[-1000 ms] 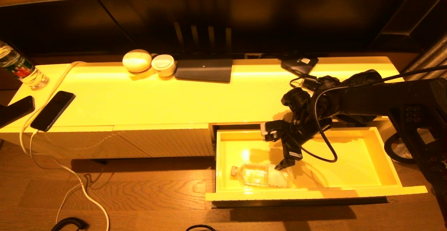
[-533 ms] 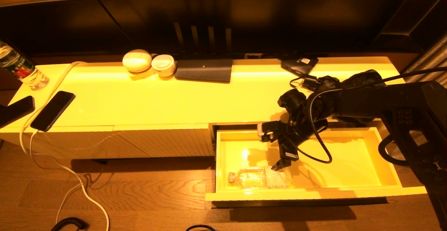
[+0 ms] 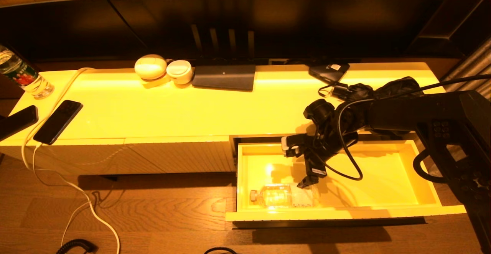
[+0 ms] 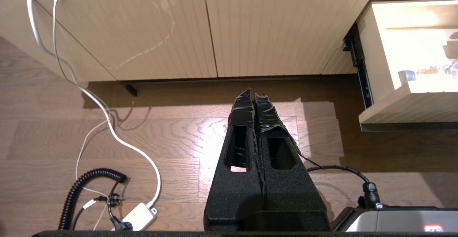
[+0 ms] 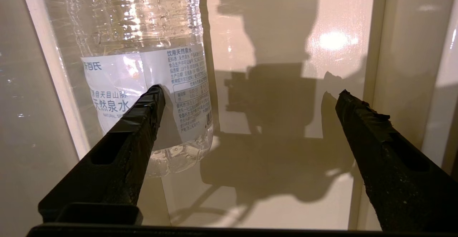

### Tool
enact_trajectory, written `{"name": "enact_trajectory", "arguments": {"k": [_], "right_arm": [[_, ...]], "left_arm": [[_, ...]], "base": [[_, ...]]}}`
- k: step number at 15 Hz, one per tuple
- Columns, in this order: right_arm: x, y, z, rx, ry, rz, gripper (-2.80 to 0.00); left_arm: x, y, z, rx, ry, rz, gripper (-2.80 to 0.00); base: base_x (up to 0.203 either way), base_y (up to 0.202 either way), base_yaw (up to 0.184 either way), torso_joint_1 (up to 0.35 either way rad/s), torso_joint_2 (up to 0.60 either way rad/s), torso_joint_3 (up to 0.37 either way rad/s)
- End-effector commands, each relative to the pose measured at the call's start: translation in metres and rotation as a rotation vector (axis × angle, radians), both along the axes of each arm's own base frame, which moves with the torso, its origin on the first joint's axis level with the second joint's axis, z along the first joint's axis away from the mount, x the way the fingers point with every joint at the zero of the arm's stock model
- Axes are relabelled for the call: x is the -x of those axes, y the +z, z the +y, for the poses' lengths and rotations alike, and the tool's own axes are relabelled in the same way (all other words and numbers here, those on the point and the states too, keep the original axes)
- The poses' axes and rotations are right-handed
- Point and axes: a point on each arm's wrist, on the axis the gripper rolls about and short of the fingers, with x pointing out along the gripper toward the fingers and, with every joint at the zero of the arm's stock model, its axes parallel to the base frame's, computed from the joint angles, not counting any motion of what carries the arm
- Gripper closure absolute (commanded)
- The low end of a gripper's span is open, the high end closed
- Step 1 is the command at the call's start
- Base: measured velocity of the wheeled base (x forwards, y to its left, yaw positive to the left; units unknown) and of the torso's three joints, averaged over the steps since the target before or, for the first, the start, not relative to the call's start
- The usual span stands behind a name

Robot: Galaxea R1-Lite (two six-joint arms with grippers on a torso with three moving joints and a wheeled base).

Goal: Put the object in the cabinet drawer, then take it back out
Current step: Take the mineral water out of the drawer and put it on the table

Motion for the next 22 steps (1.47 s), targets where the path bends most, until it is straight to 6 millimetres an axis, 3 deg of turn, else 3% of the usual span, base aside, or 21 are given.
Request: {"name": "enact_trajectory", "arguments": {"k": [1,8,17,22], "right_arm": [[0.003,0.007,0.0,-0.002,0.011,-0.012,-2.8],[0.005,0.036,-0.011,-0.021,-0.007,-0.091,-2.8],[0.012,0.034,-0.005,-0.014,0.018,-0.05,-2.8],[0.011,0.023,0.001,-0.005,0.028,-0.02,-2.8]], "left_arm": [[0.0,0.0,0.0,0.0,0.001,0.001,0.0],[0.0,0.0,0.0,0.0,0.001,0.001,0.0],[0.0,0.0,0.0,0.0,0.001,0.001,0.0],[0.0,-0.001,0.0,0.0,0.001,0.003,0.0]], "base": [[0.0,0.0,0.0,0.0,0.0,0.0],[0.0,0.0,0.0,0.0,0.0,0.0],[0.0,0.0,0.0,0.0,0.0,0.0],[0.0,0.0,0.0,0.0,0.0,0.0]]}}
